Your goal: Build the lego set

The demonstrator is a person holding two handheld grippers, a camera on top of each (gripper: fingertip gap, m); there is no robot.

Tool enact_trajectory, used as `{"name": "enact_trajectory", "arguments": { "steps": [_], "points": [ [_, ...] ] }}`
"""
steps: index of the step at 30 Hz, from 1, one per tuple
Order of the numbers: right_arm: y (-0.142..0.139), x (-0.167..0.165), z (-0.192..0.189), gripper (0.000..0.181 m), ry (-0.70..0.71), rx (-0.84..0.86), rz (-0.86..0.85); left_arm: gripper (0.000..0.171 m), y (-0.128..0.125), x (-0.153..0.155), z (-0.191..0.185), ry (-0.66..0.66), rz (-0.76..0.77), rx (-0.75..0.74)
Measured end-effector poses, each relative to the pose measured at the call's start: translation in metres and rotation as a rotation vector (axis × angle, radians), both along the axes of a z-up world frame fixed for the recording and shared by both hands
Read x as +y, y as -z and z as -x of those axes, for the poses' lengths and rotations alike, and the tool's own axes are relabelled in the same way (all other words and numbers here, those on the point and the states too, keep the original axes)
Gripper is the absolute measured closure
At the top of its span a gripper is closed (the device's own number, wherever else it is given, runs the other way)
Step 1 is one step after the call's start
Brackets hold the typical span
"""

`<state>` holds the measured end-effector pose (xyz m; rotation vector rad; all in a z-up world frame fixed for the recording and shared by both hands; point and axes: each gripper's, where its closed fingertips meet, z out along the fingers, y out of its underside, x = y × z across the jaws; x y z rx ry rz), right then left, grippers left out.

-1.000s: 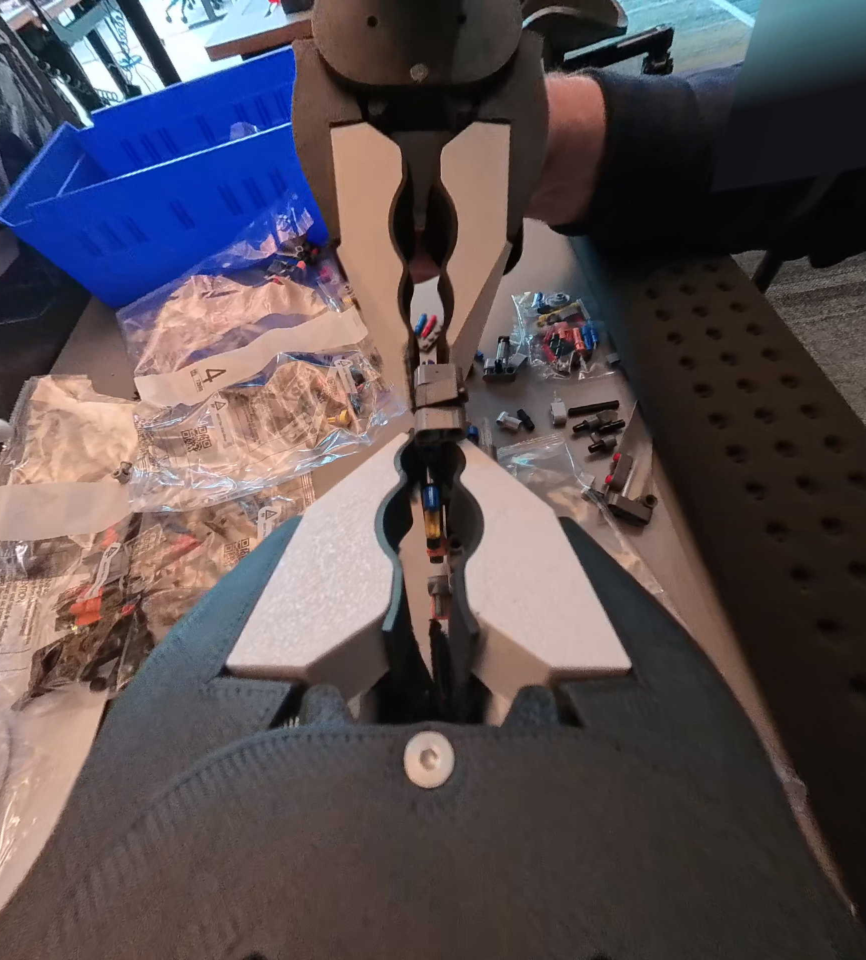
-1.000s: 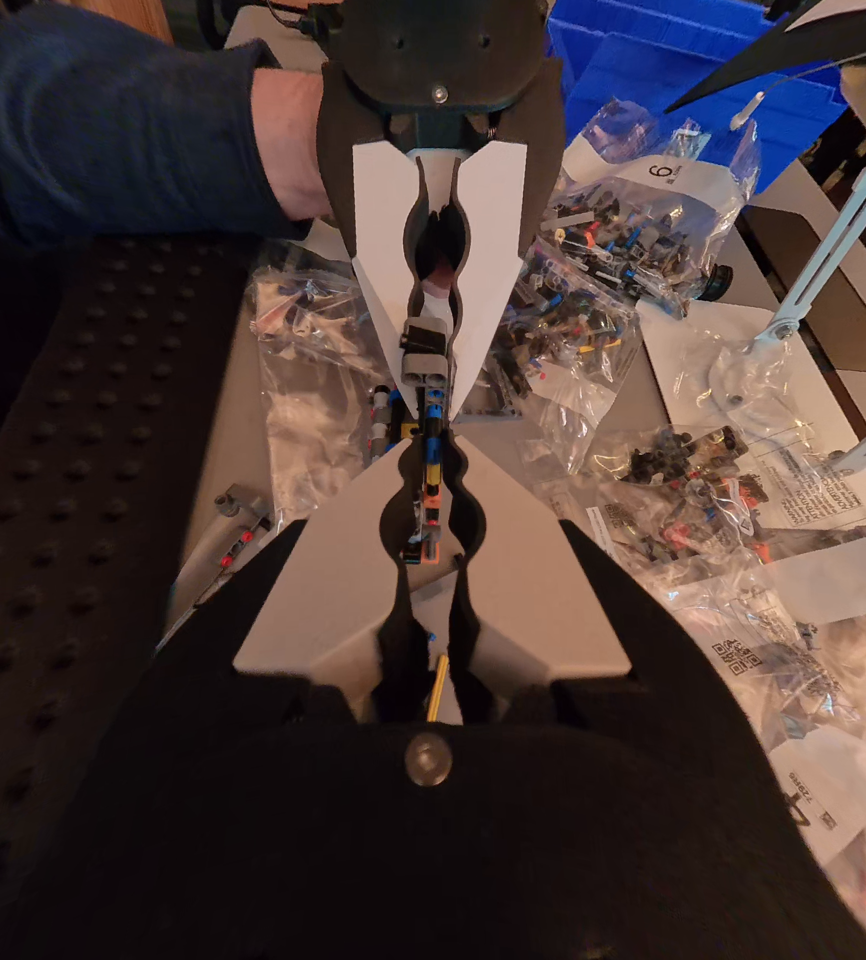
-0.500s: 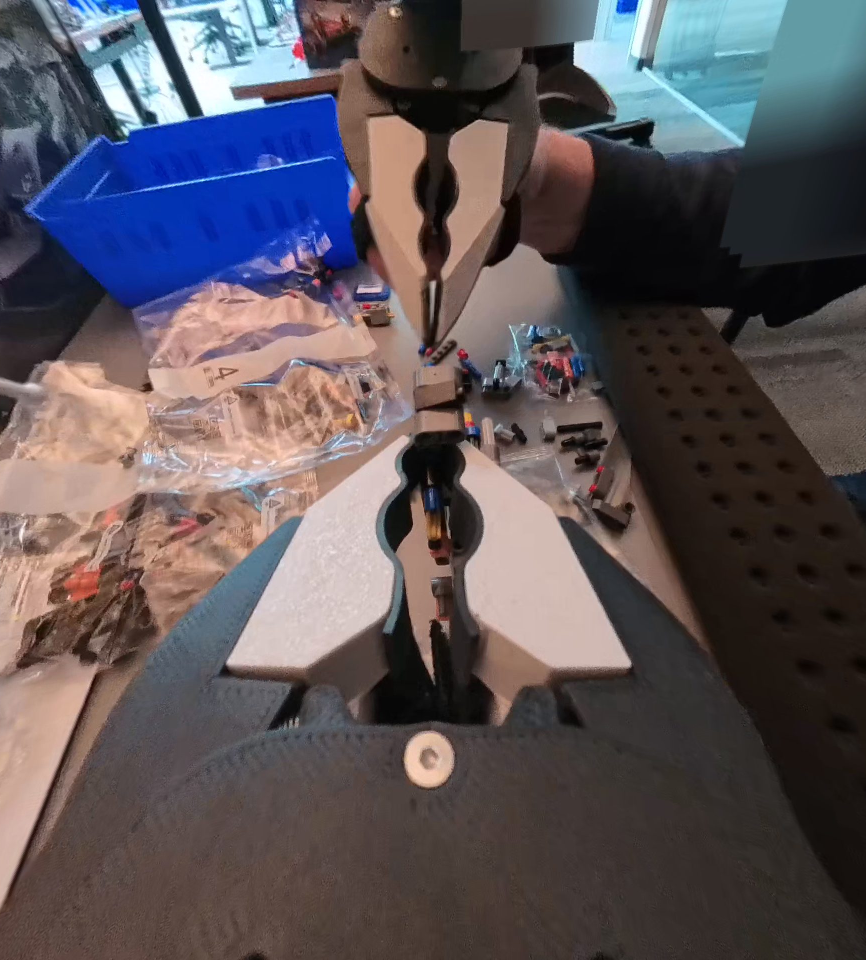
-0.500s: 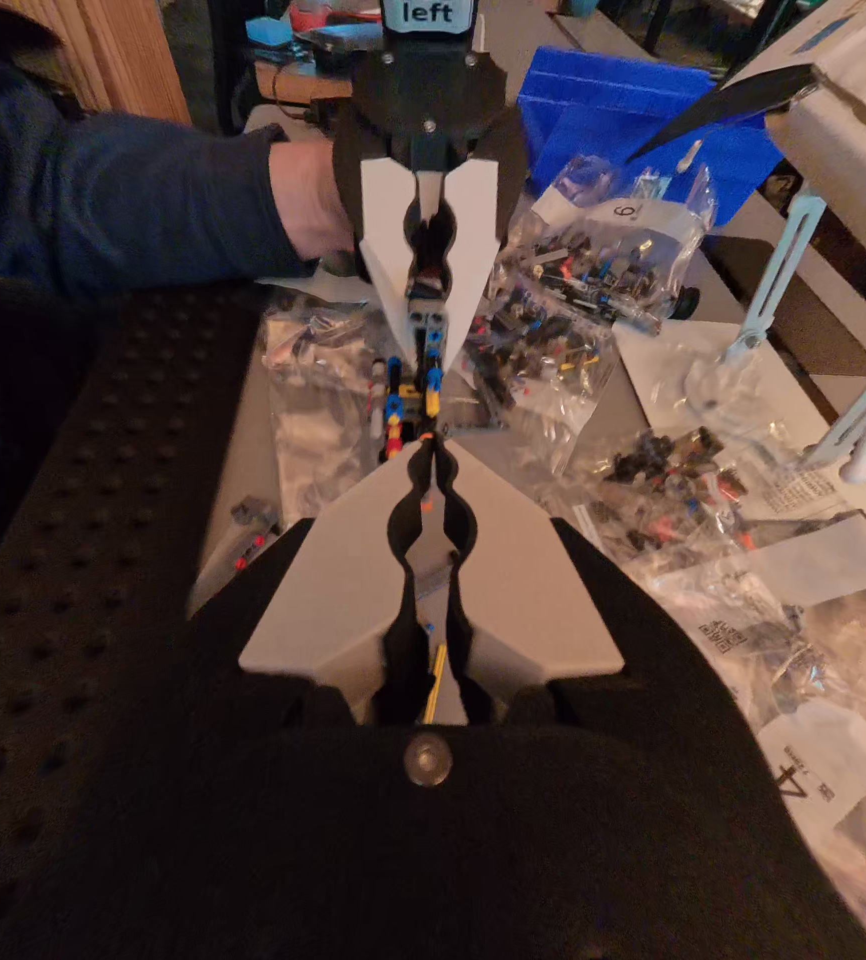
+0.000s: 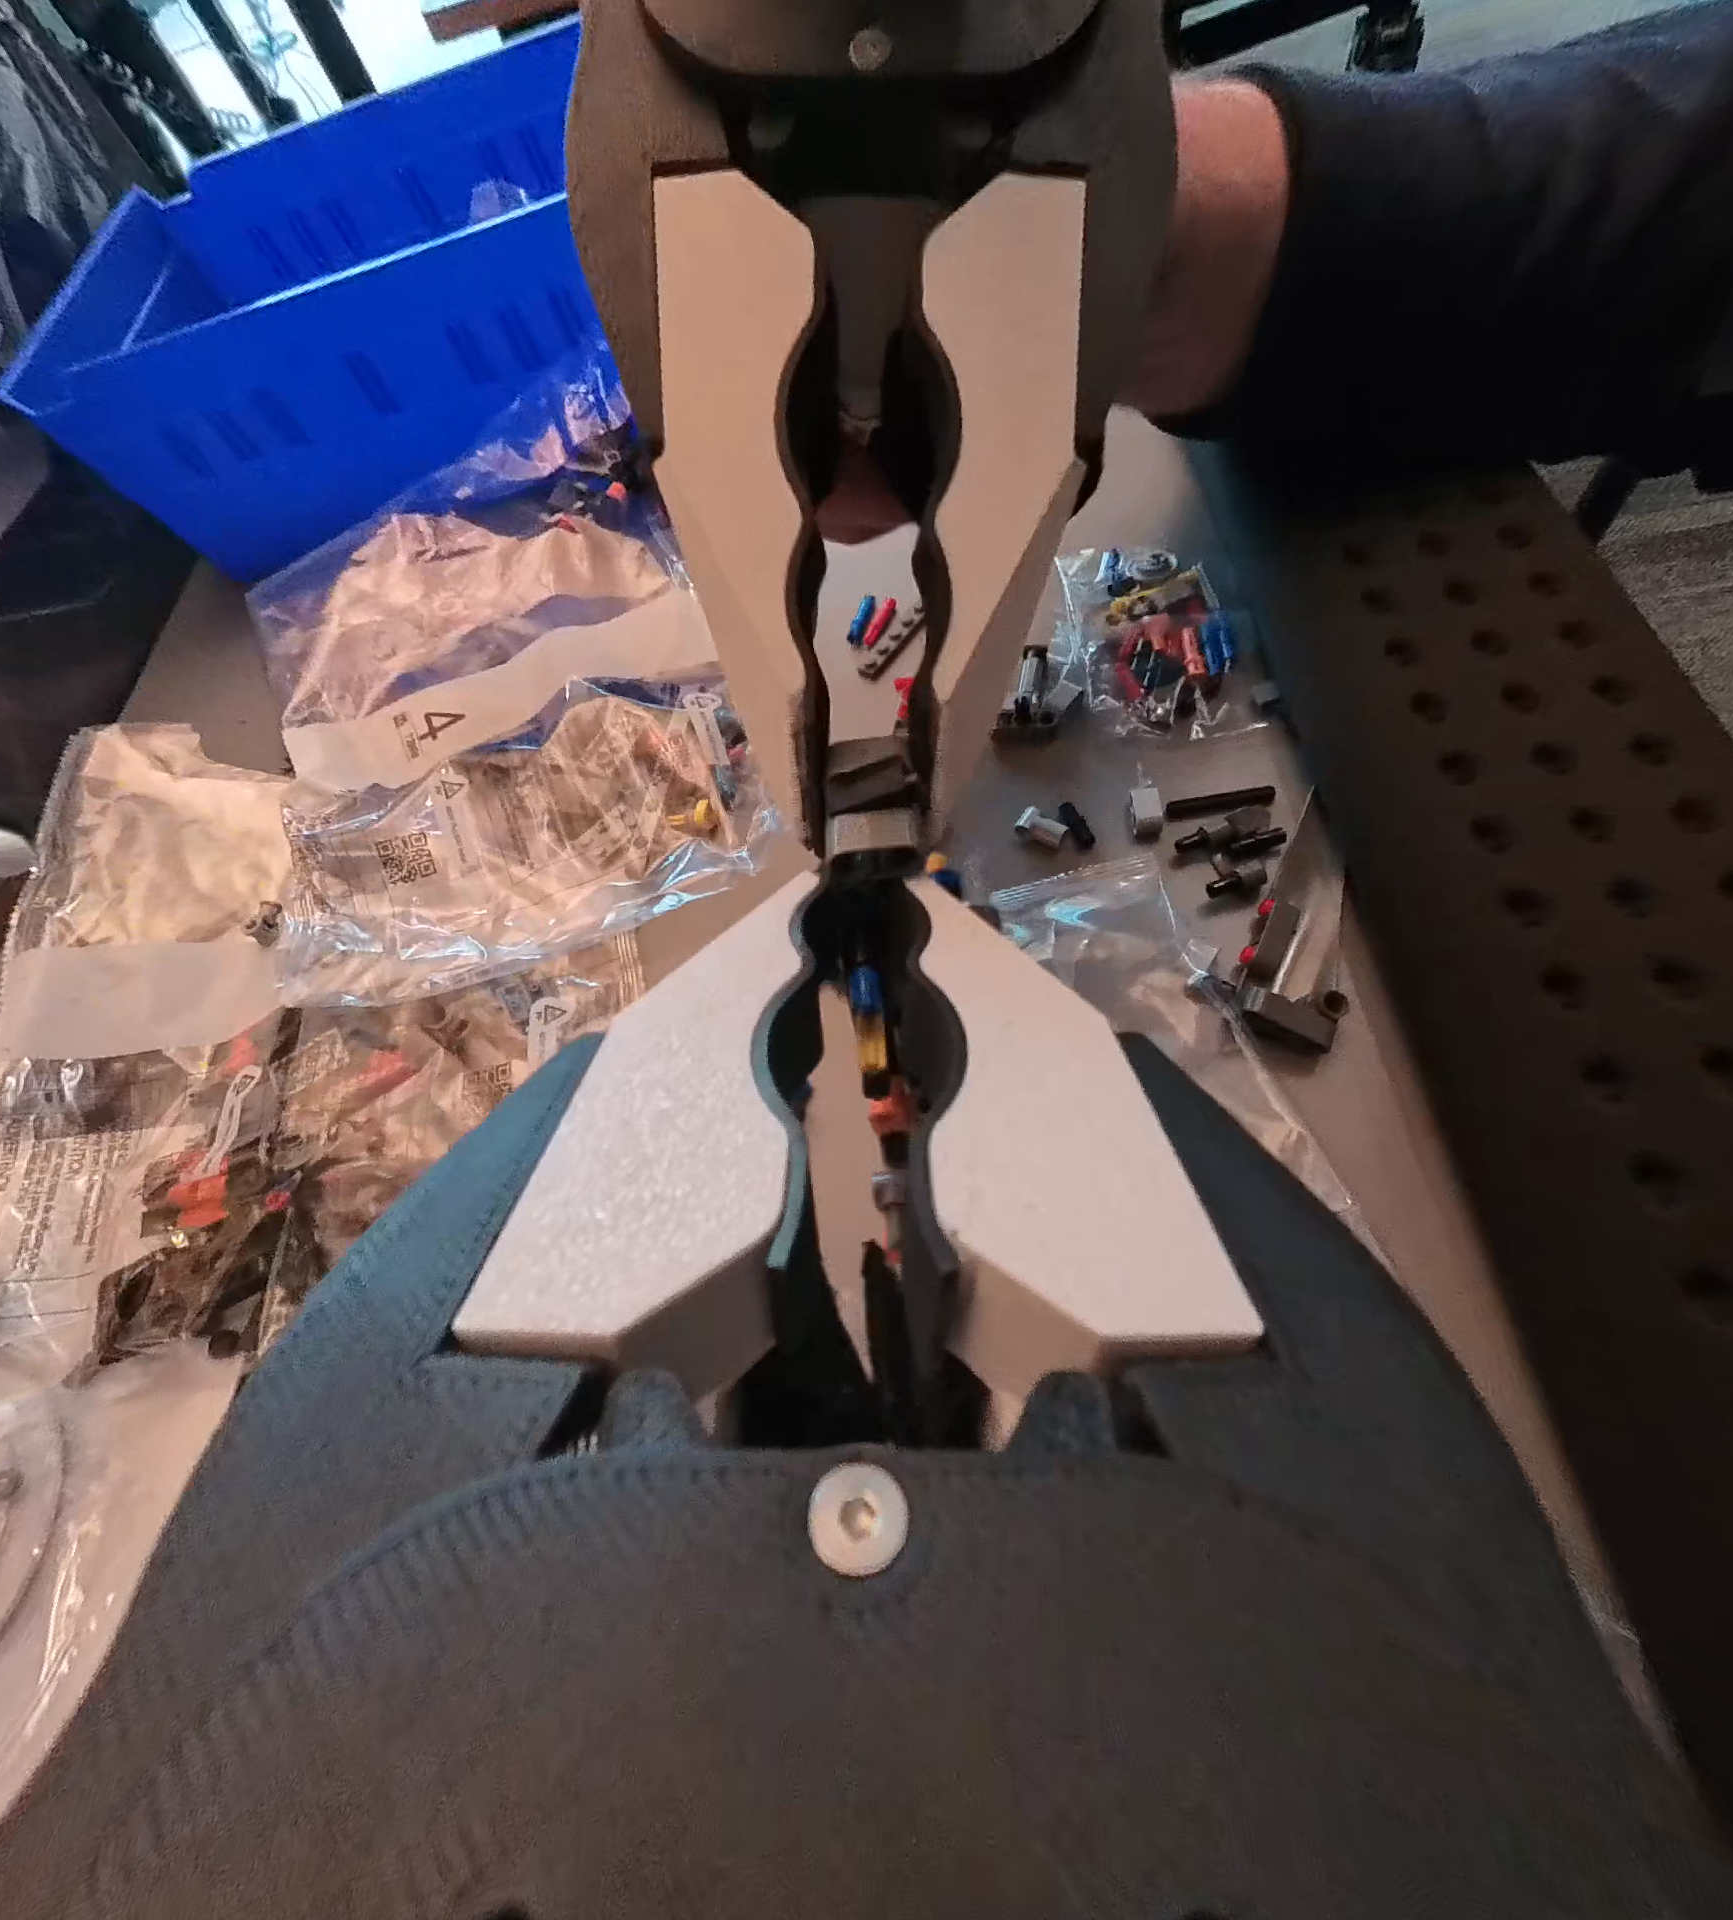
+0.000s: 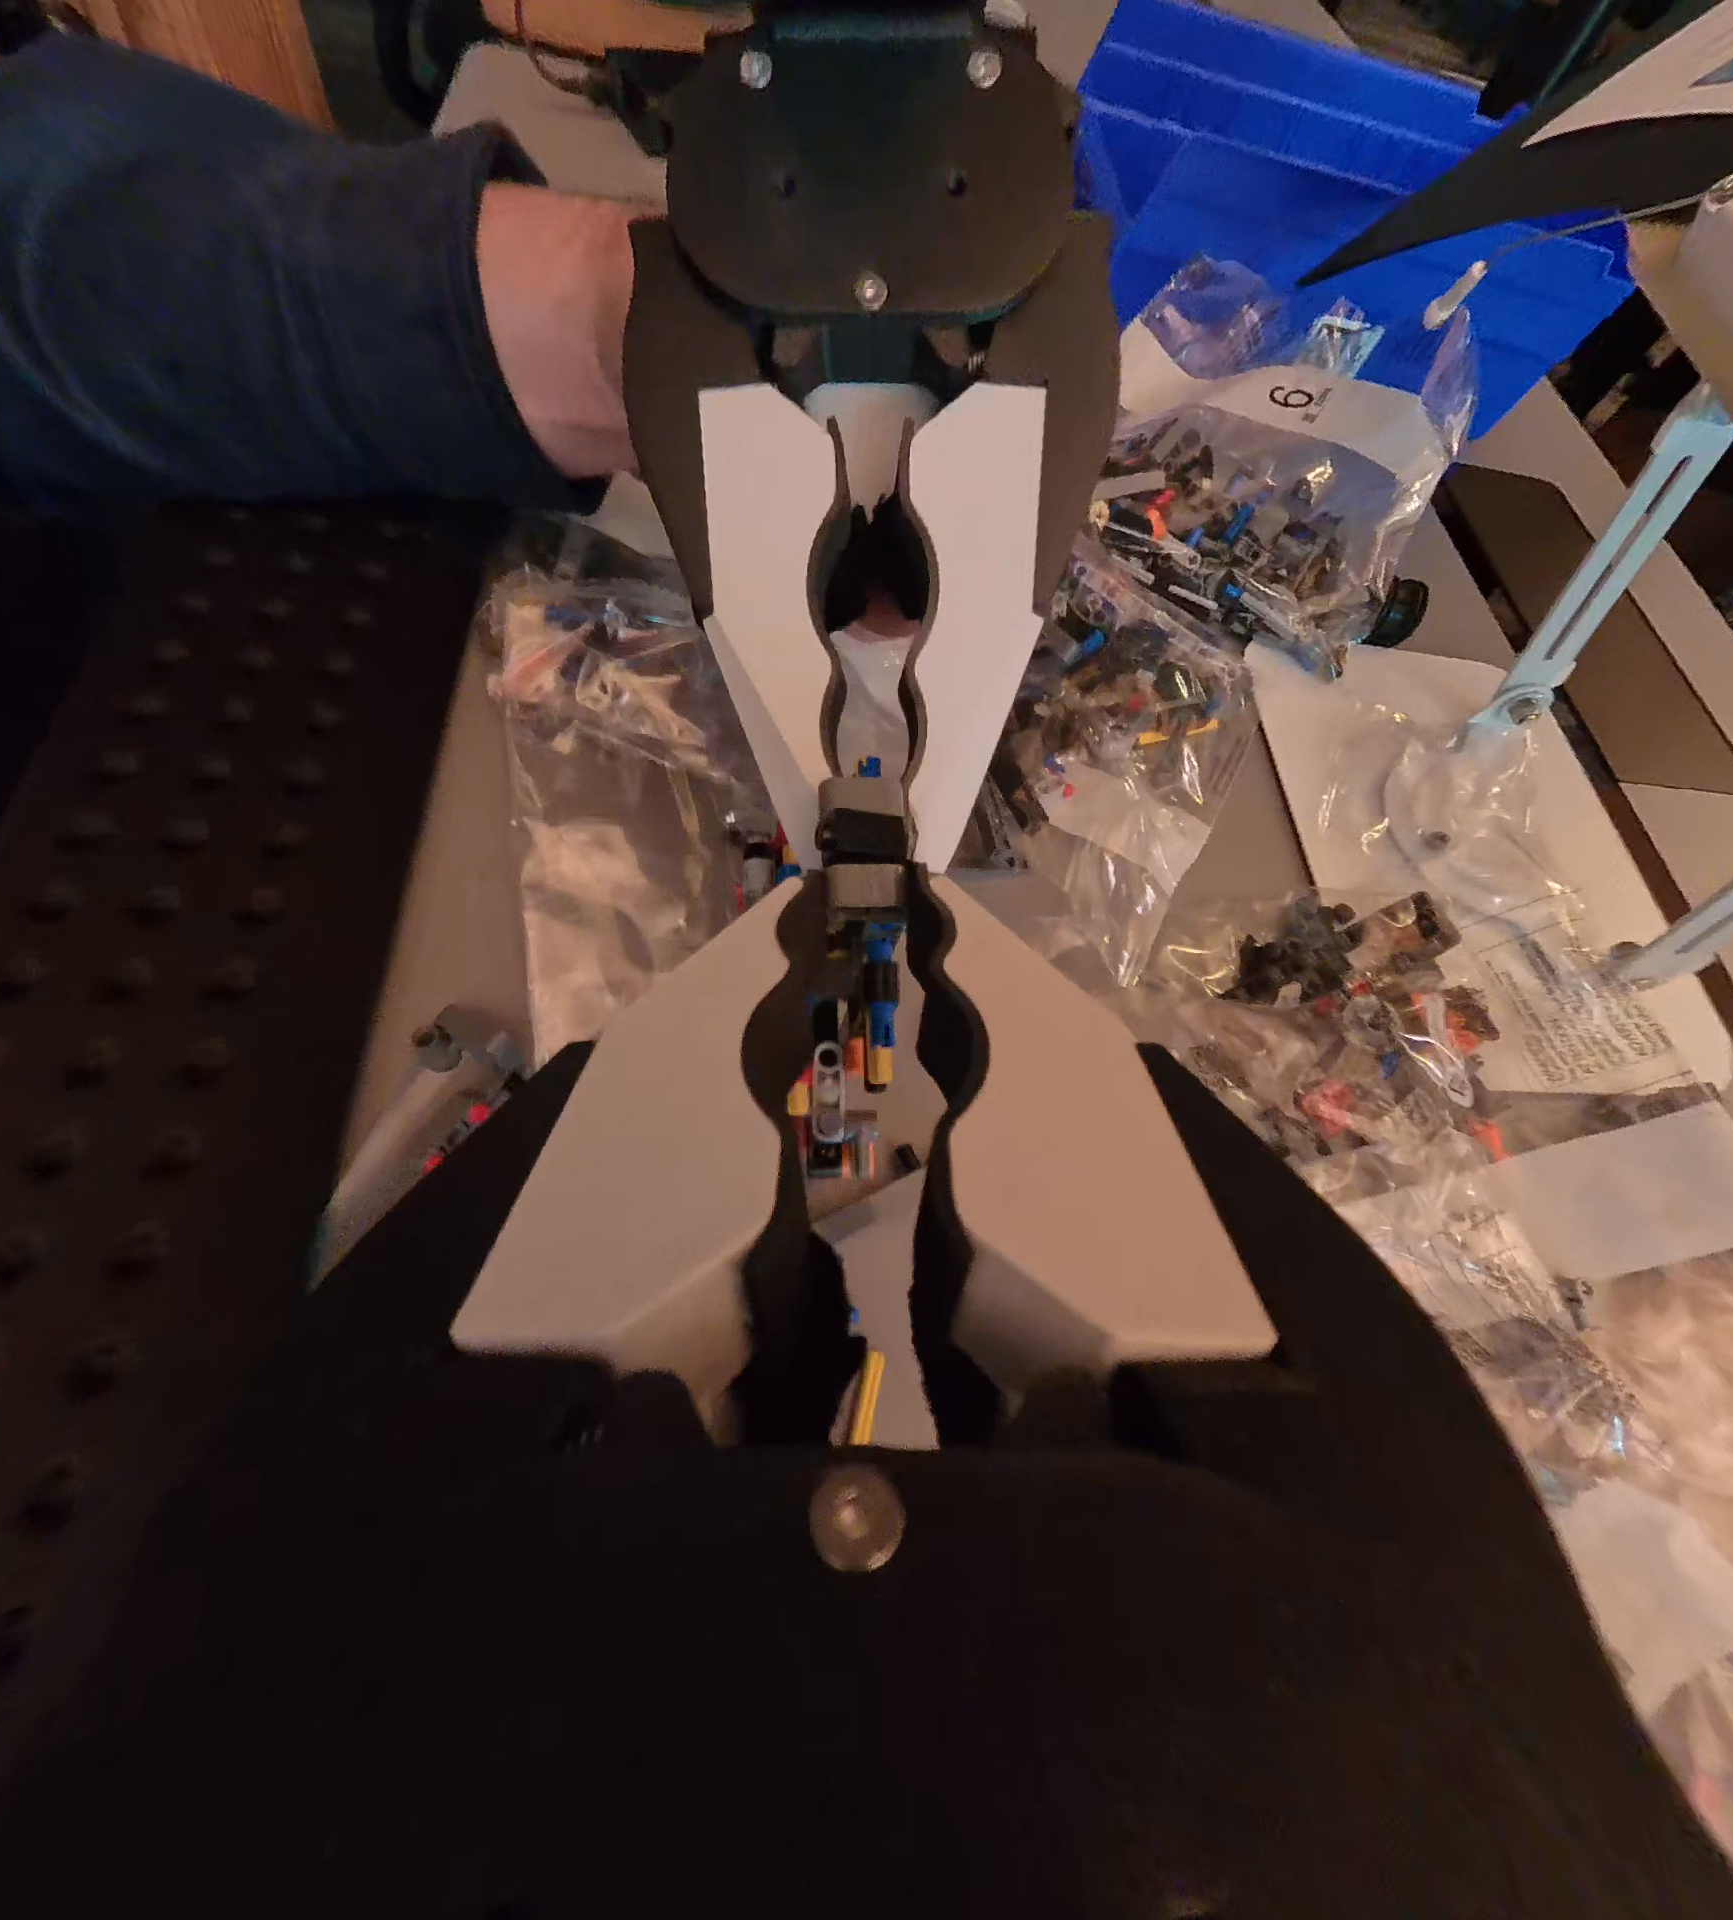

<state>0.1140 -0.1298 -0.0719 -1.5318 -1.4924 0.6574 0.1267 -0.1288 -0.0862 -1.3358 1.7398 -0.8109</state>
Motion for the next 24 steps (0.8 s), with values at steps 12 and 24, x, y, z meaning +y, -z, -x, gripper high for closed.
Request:
{"name": "enact_trajectory", "arguments": {
  "steps": [12,24],
  "points": [
    [-0.004,-0.008,-0.002,0.169,-0.043,0.033,0.026,0.164,-0.011,-0.009,0.003,0.065,0.097,-0.097],
    [0.013,0.005,-0.013,0.154,0.017,0.038,0.187,0.165,-0.015,0.003,0.009,0.038,0.209,-0.161]
  ]
}}
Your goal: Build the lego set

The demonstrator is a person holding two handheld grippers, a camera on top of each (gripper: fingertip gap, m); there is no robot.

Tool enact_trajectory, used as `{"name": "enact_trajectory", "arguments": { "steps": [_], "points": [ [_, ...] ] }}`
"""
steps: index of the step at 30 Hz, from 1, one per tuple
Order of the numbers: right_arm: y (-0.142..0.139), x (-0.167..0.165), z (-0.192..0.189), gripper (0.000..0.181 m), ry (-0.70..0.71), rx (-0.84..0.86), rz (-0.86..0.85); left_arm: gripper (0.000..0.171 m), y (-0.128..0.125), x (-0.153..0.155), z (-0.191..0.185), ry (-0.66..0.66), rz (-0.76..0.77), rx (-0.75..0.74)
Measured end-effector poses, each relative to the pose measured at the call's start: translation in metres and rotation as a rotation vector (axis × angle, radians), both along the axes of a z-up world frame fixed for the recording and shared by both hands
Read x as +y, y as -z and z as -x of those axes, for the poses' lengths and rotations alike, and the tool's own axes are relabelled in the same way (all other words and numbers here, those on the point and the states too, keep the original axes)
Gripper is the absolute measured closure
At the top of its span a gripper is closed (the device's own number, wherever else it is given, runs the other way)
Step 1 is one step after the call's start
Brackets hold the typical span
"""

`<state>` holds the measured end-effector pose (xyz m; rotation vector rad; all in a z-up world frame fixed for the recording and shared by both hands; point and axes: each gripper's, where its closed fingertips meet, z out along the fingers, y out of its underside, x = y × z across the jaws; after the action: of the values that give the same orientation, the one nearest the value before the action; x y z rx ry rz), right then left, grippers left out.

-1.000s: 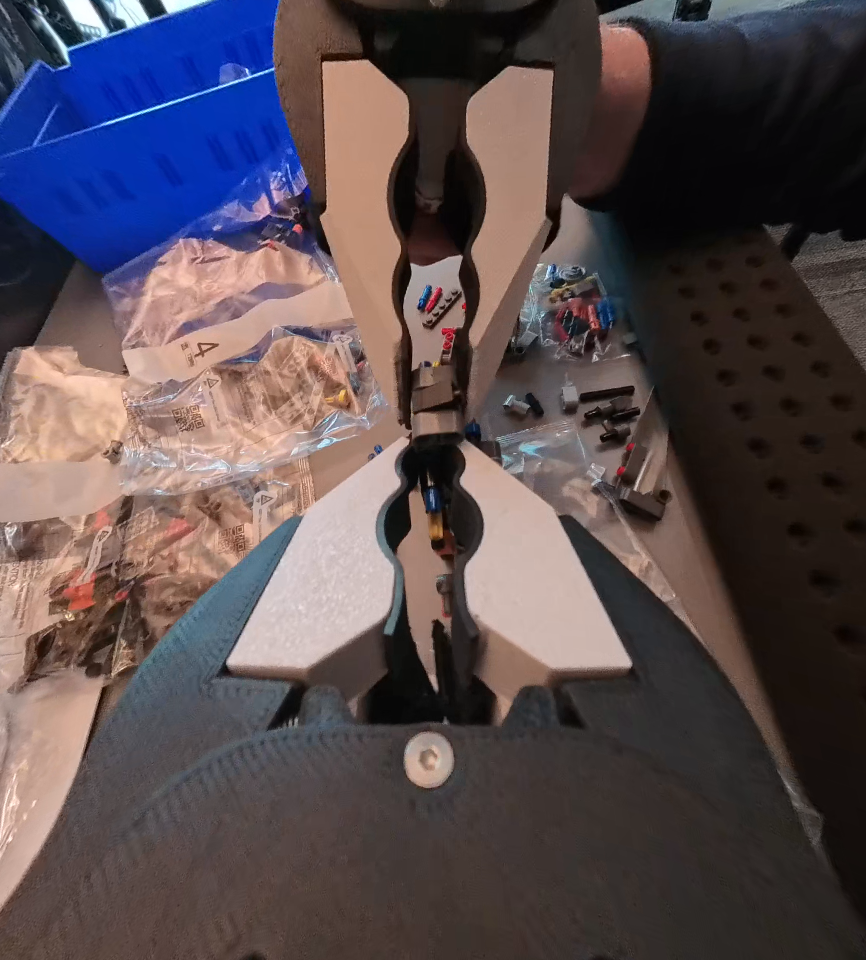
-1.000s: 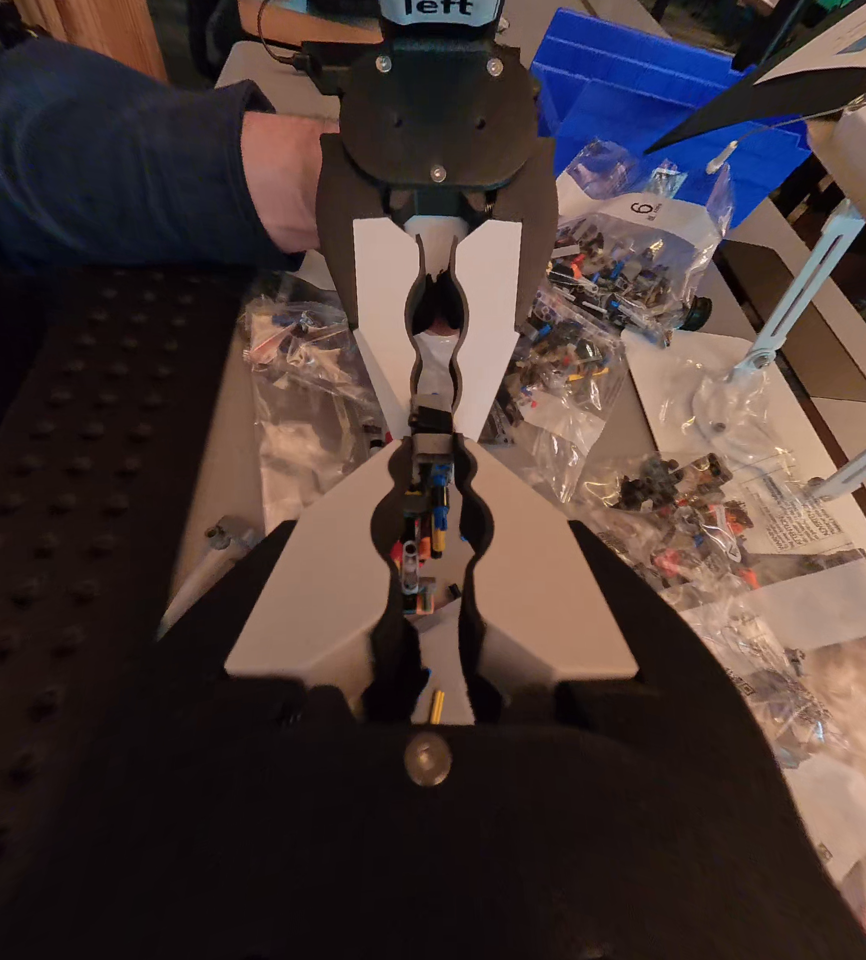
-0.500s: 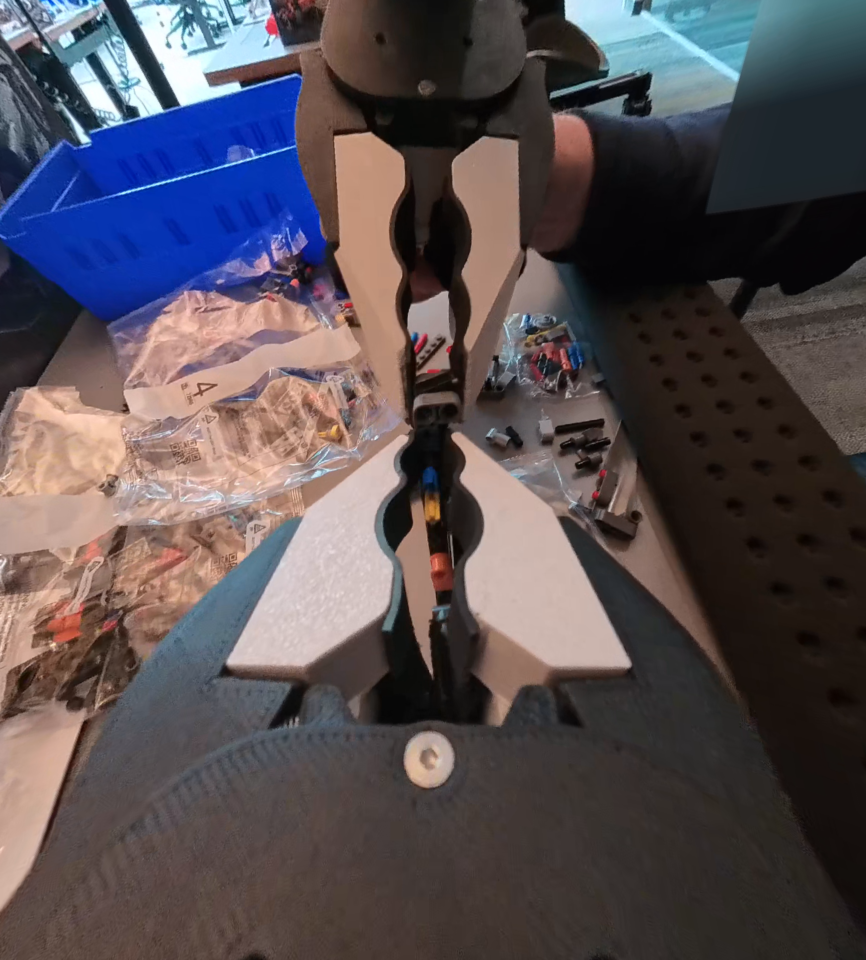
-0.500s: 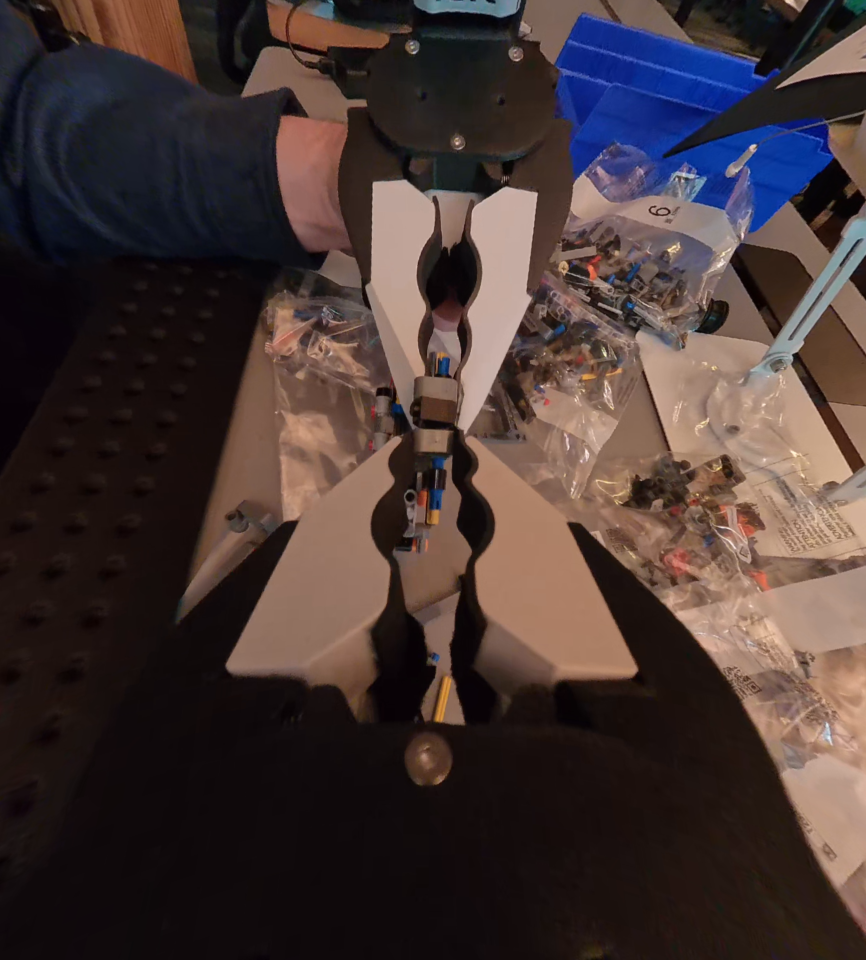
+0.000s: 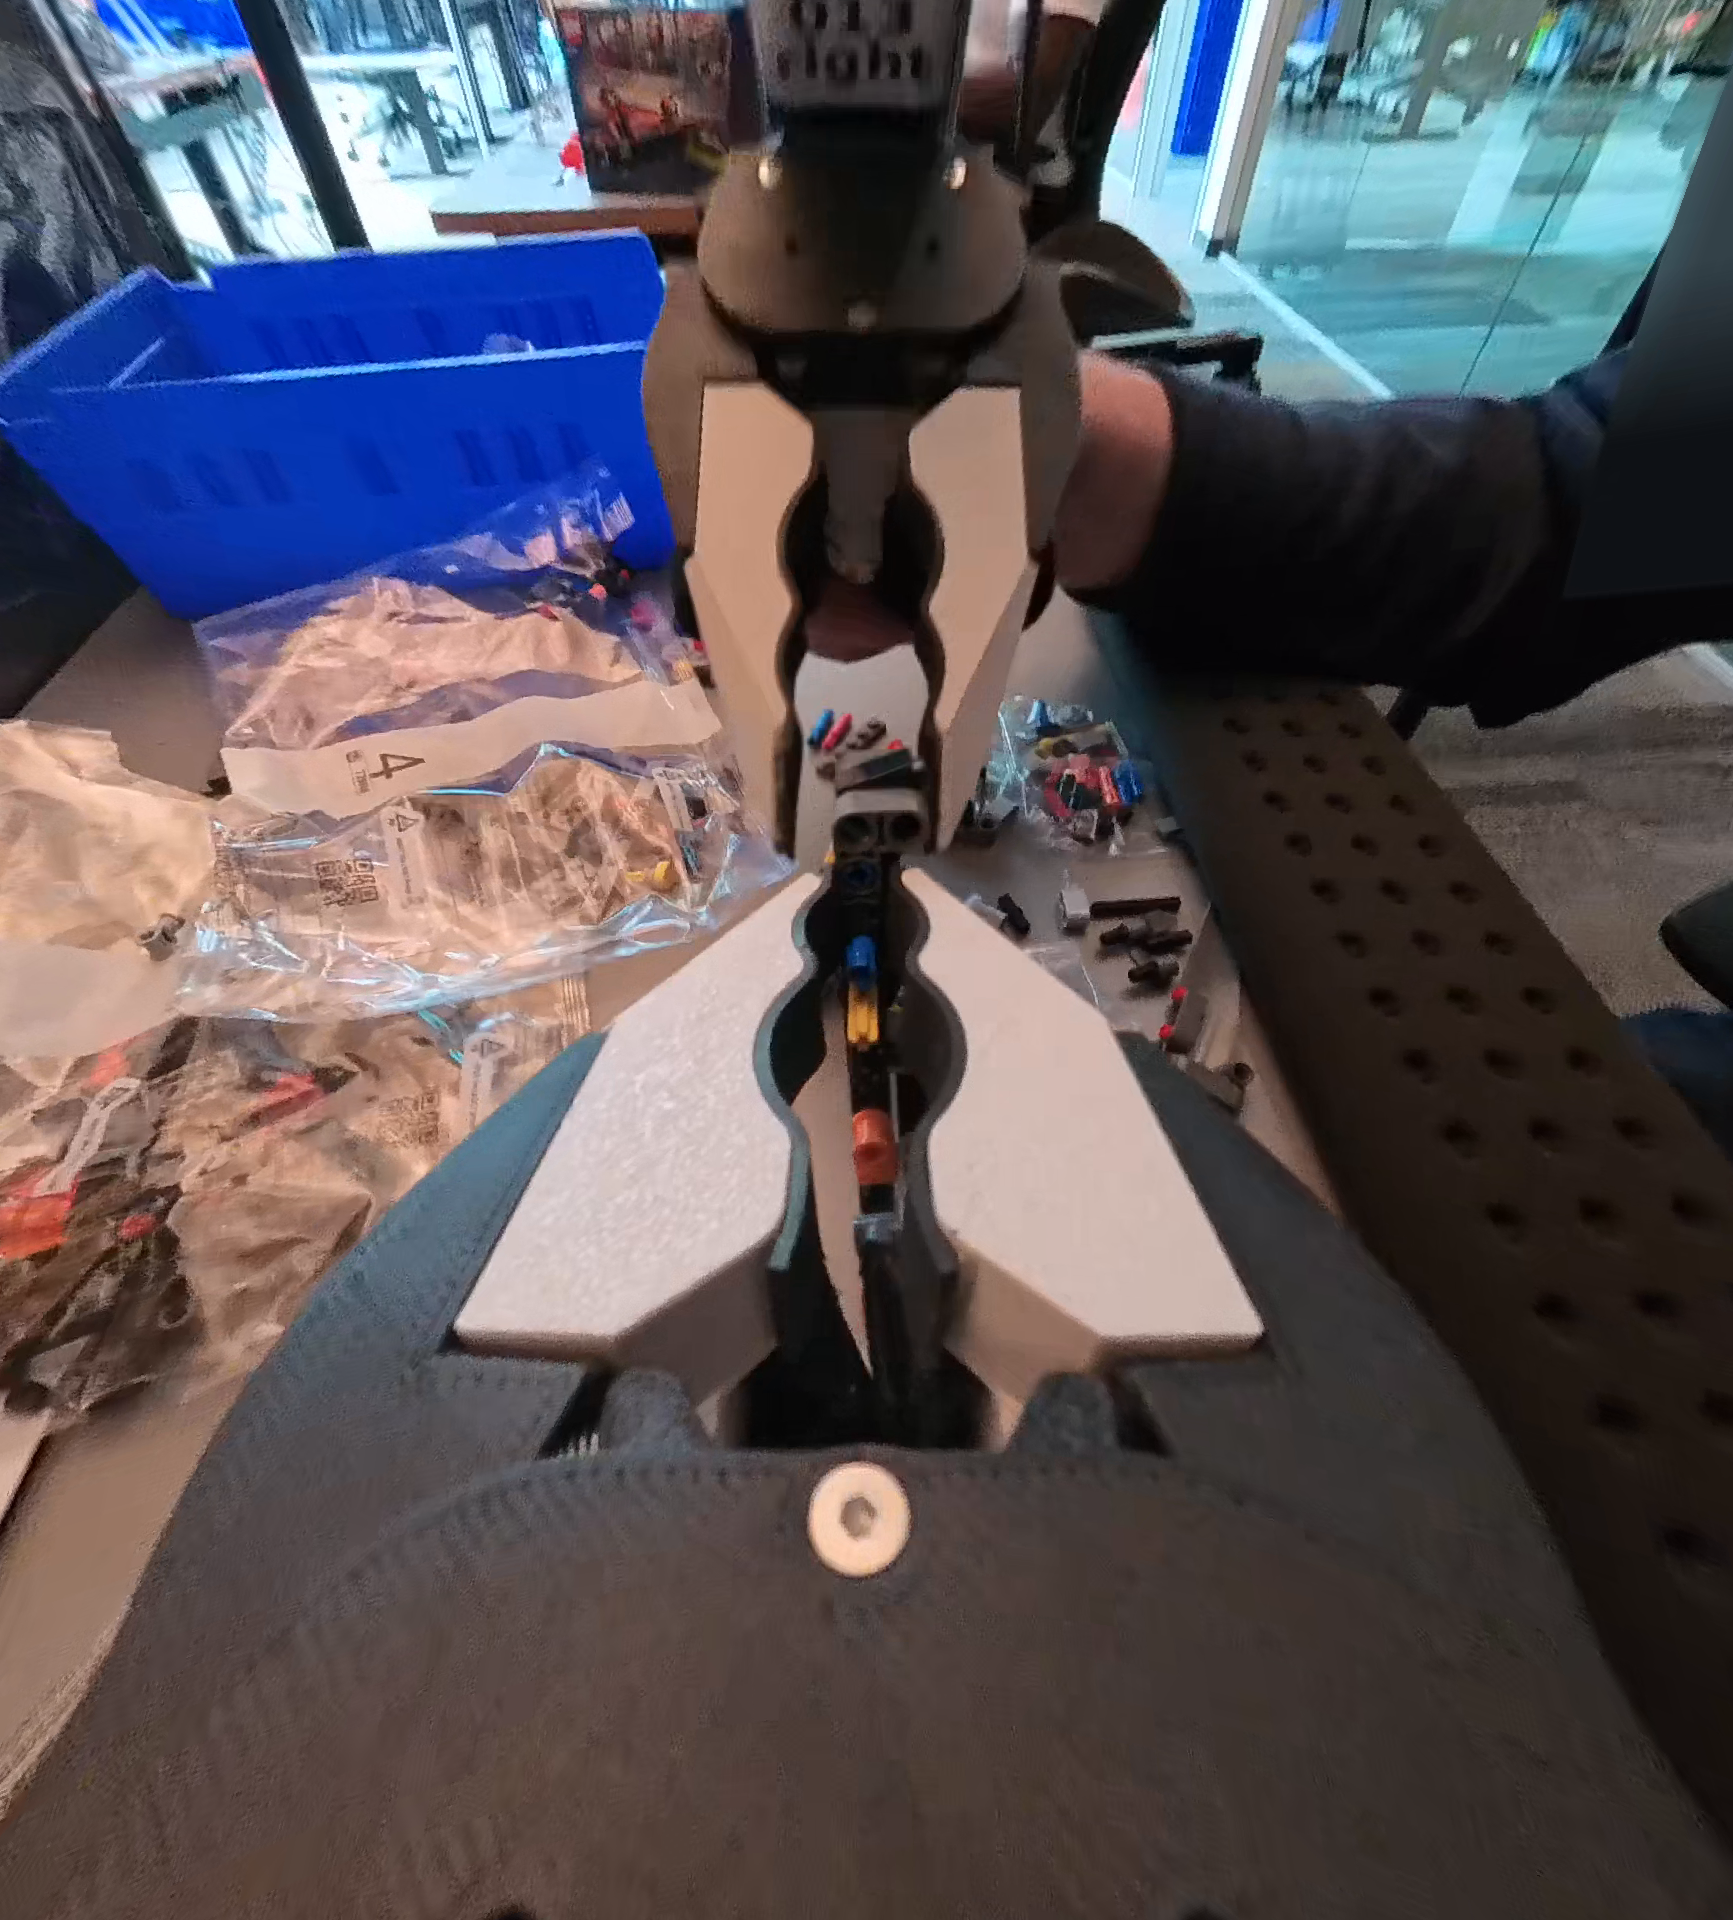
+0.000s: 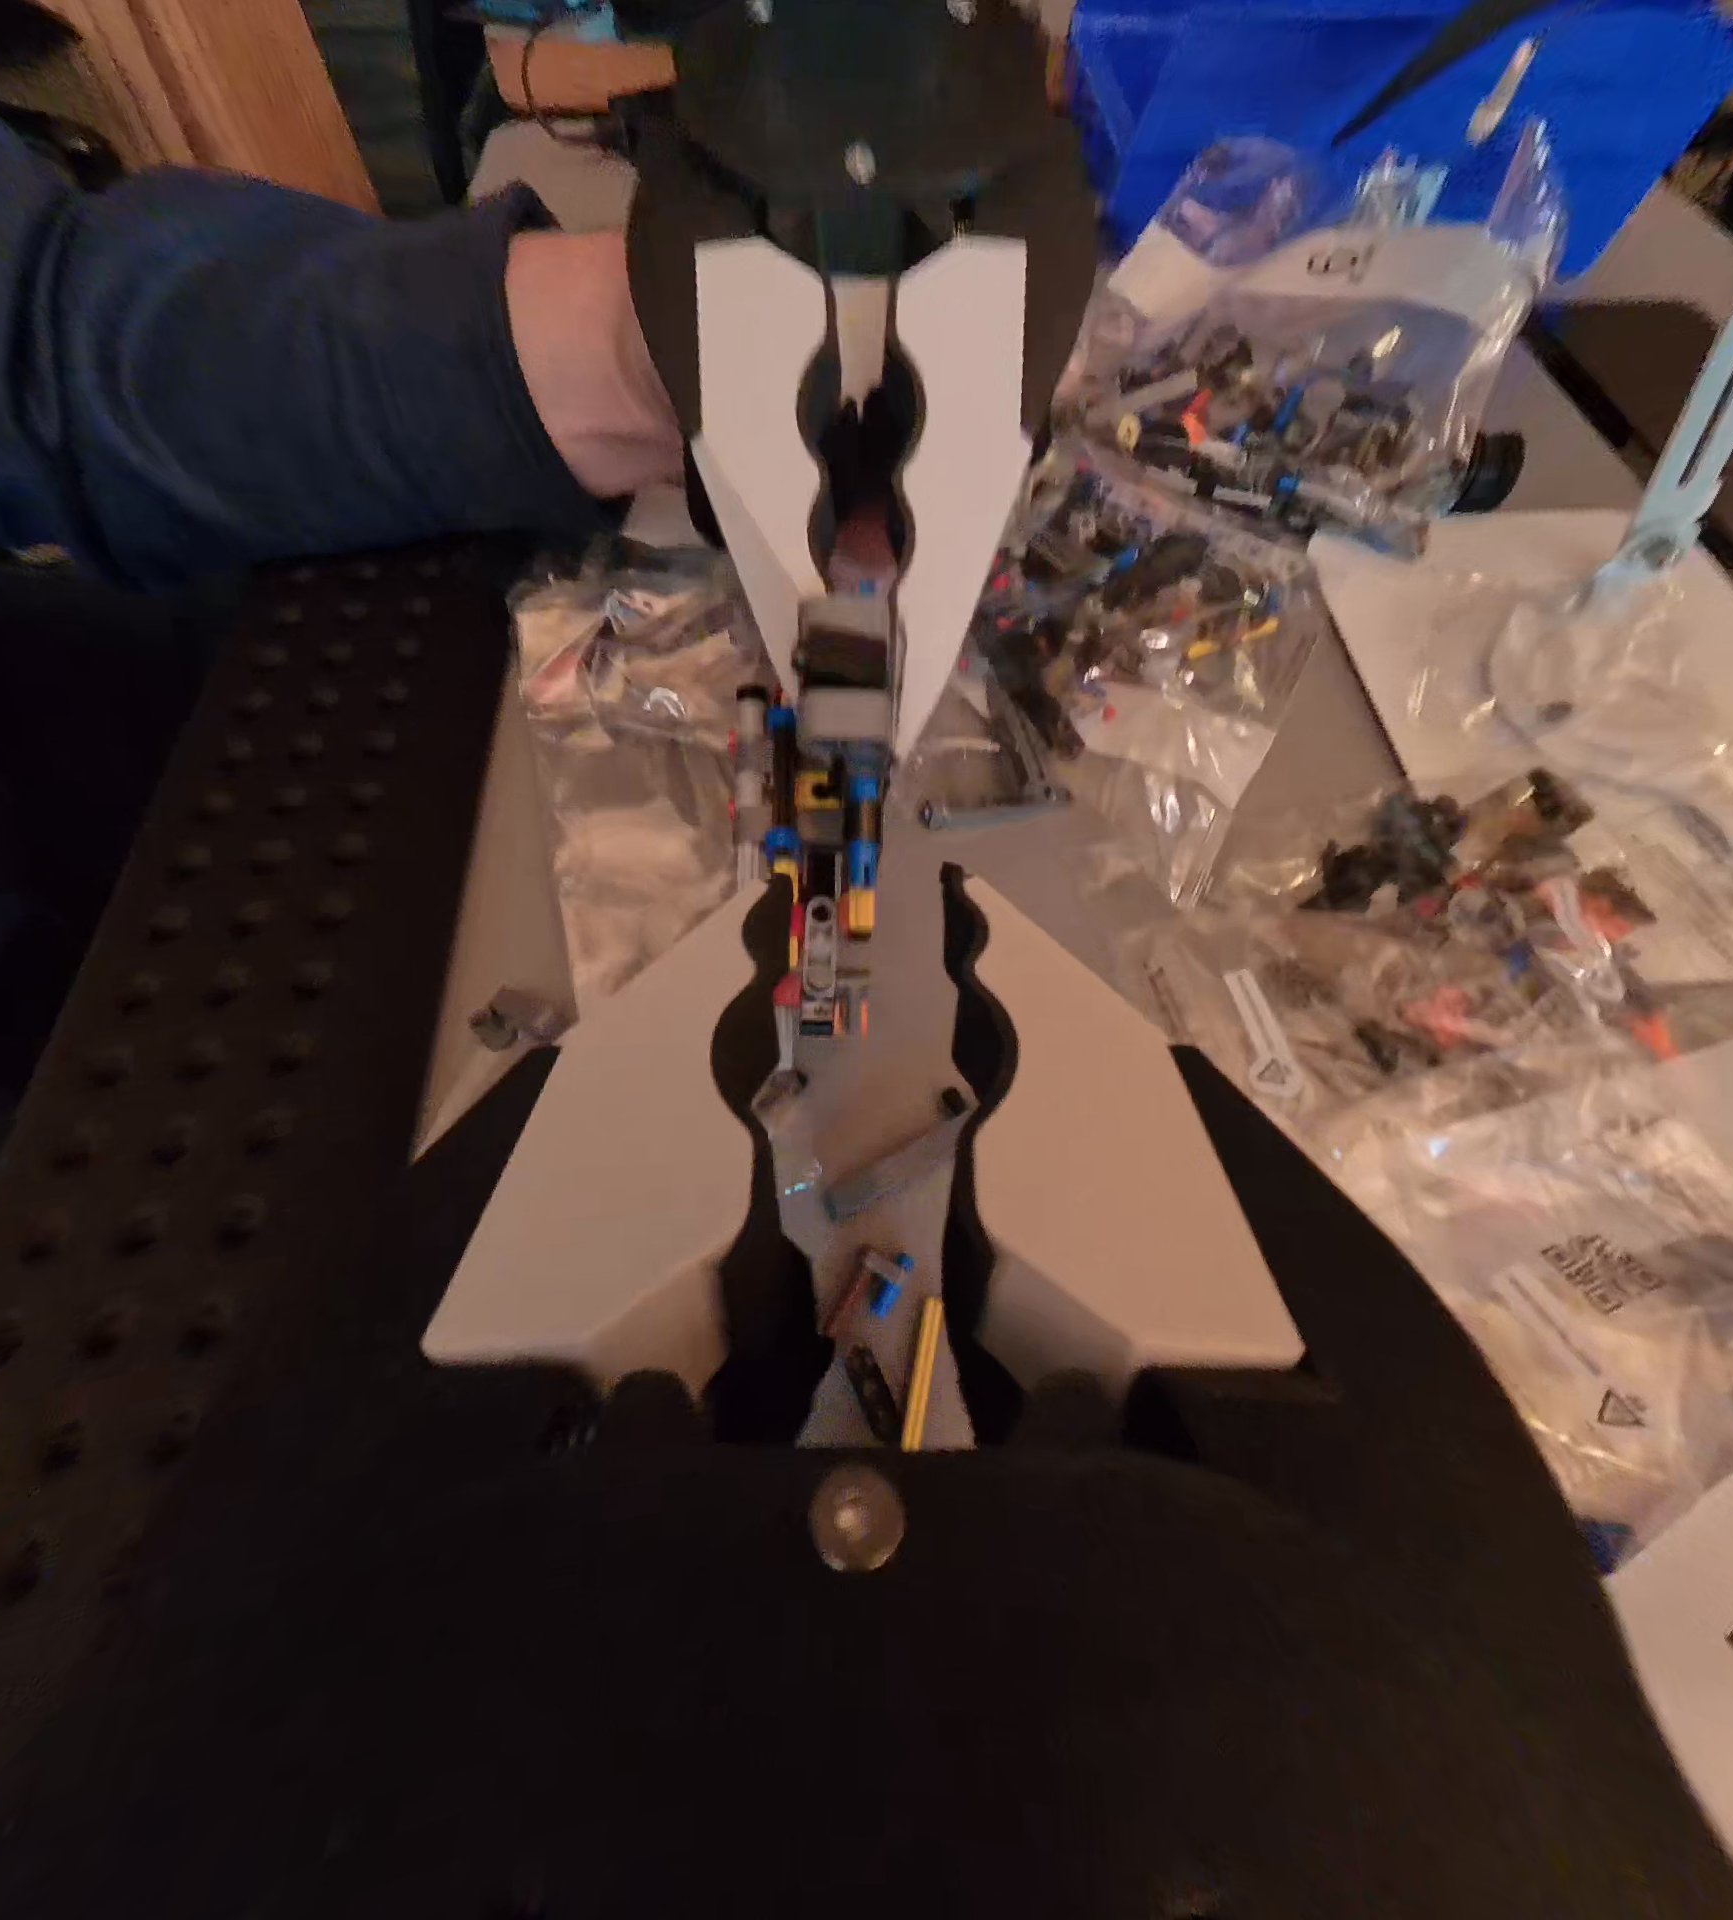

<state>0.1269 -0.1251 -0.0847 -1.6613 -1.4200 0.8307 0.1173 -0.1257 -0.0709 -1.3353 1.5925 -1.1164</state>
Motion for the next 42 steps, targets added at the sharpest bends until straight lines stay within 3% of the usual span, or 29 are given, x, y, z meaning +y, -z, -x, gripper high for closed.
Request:
{"name": "enact_trajectory", "arguments": {
  "steps": [4,8,10,14,19,23,27,30,32,42],
  "points": [
    [0.021,0.002,0.007,0.154,-0.001,-0.073,0.033,0.165,0.007,-0.001,-0.005,0.012,-0.002,0.022],
    [0.024,0.003,0.013,0.177,0.008,-0.073,0.043,0.165,0.006,0.002,-0.006,-0.007,0.000,0.015],
    [0.025,0.009,0.006,0.167,0.041,-0.097,0.040,0.165,0.007,0.011,-0.005,-0.047,0.019,0.013],
    [0.011,0.007,-0.009,0.162,0.034,-0.086,-0.015,0.165,0.004,0.017,-0.005,-0.070,0.064,-0.009],
    [0.018,0.012,-0.015,0.161,0.069,-0.182,-0.089,0.165,0.010,0.023,-0.008,-0.097,0.100,0.005],
    [0.008,-0.001,-0.011,0.175,0.002,-0.143,-0.101,0.165,0.010,0.038,-0.003,-0.168,0.129,0.005],
    [0.022,0.009,0.000,0.152,0.041,-0.212,-0.170,0.165,0.012,0.041,-0.004,-0.174,0.187,-0.002],
    [0.037,0.012,0.008,0.162,0.035,-0.280,-0.204,0.164,0.012,0.043,-0.005,-0.183,0.192,-0.003],
    [0.037,0.019,0.011,0.178,0.067,-0.279,-0.222,0.165,0.012,0.043,-0.005,-0.184,0.195,-0.003],
    [0.031,0.024,0.000,0.181,0.095,-0.276,-0.228,0.164,0.018,0.048,0.000,-0.208,0.168,0.044]
  ]
}}
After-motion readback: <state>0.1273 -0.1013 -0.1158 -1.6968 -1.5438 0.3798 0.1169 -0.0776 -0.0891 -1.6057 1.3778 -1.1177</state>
